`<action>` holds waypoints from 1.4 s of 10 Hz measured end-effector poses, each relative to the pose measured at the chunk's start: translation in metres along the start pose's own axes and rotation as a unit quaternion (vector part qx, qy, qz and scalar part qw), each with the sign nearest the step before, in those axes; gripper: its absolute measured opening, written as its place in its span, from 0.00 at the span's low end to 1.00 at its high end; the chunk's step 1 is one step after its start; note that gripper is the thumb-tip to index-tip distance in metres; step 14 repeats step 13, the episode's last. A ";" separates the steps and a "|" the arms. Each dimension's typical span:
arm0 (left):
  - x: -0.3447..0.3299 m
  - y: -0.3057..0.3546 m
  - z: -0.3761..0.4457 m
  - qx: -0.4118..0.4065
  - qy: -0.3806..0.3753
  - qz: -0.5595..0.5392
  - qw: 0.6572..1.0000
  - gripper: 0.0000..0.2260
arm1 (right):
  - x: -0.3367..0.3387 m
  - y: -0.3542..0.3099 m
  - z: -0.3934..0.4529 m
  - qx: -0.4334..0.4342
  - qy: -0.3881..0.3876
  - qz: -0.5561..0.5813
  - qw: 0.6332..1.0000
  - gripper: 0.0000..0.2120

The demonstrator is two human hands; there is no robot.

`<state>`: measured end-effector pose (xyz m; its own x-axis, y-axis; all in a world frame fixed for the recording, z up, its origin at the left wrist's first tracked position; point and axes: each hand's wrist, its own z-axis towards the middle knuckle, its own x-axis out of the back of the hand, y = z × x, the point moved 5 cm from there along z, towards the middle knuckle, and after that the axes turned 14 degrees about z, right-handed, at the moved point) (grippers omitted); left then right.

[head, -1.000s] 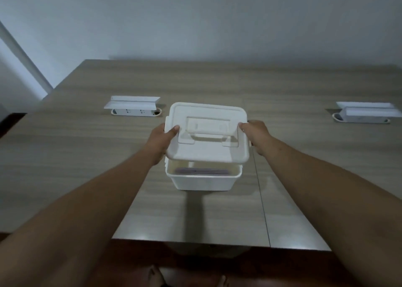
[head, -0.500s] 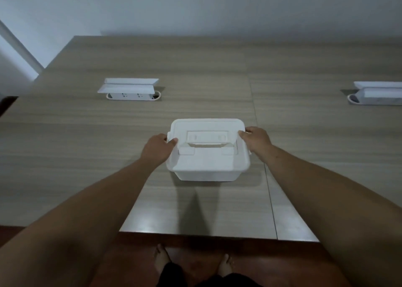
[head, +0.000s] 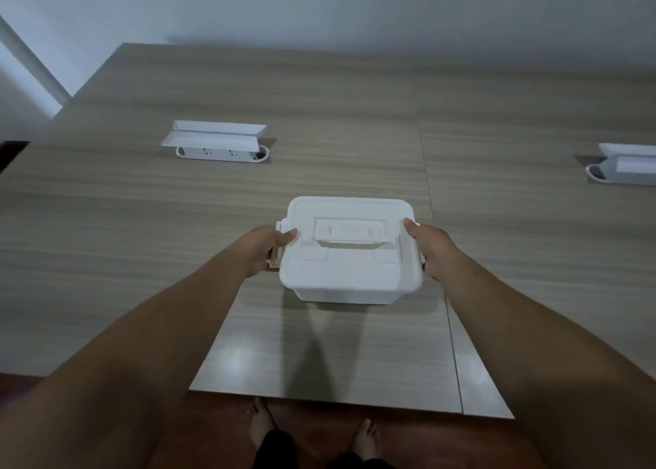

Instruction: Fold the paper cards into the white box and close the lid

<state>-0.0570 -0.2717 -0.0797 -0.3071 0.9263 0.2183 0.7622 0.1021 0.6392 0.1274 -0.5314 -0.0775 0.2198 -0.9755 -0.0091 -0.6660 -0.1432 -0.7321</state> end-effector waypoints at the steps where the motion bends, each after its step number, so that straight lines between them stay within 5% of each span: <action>1: 0.003 0.003 0.004 -0.006 0.039 -0.012 0.999 0.16 | 0.004 0.004 0.005 -0.027 -0.024 0.031 0.999 0.26; 2: 0.002 0.016 0.002 -0.032 0.142 0.090 0.985 0.17 | 0.008 0.004 0.006 -0.026 -0.030 0.030 0.999 0.26; 4: -0.021 0.031 -0.012 -0.051 0.262 0.257 0.929 0.16 | -0.004 -0.021 -0.009 0.129 0.108 -0.158 0.973 0.22; 6: -0.030 0.027 -0.022 -0.097 0.282 0.243 0.923 0.14 | -0.016 -0.012 -0.027 0.176 0.130 -0.209 0.953 0.18; 9: -0.030 0.019 -0.030 -0.198 0.255 0.300 0.897 0.39 | -0.014 -0.012 -0.028 0.184 0.106 -0.222 0.952 0.18; 11: -0.045 0.040 -0.026 -0.168 0.365 0.469 0.787 0.32 | -0.011 -0.013 -0.027 0.177 0.085 -0.217 0.956 0.19; 13: -0.082 0.052 -0.013 -0.307 0.303 0.572 0.697 0.23 | -0.004 -0.022 -0.017 0.164 0.064 -0.275 0.945 0.20; 14: -0.082 0.052 -0.013 -0.307 0.303 0.572 0.697 0.23 | -0.004 -0.022 -0.017 0.164 0.064 -0.275 0.945 0.20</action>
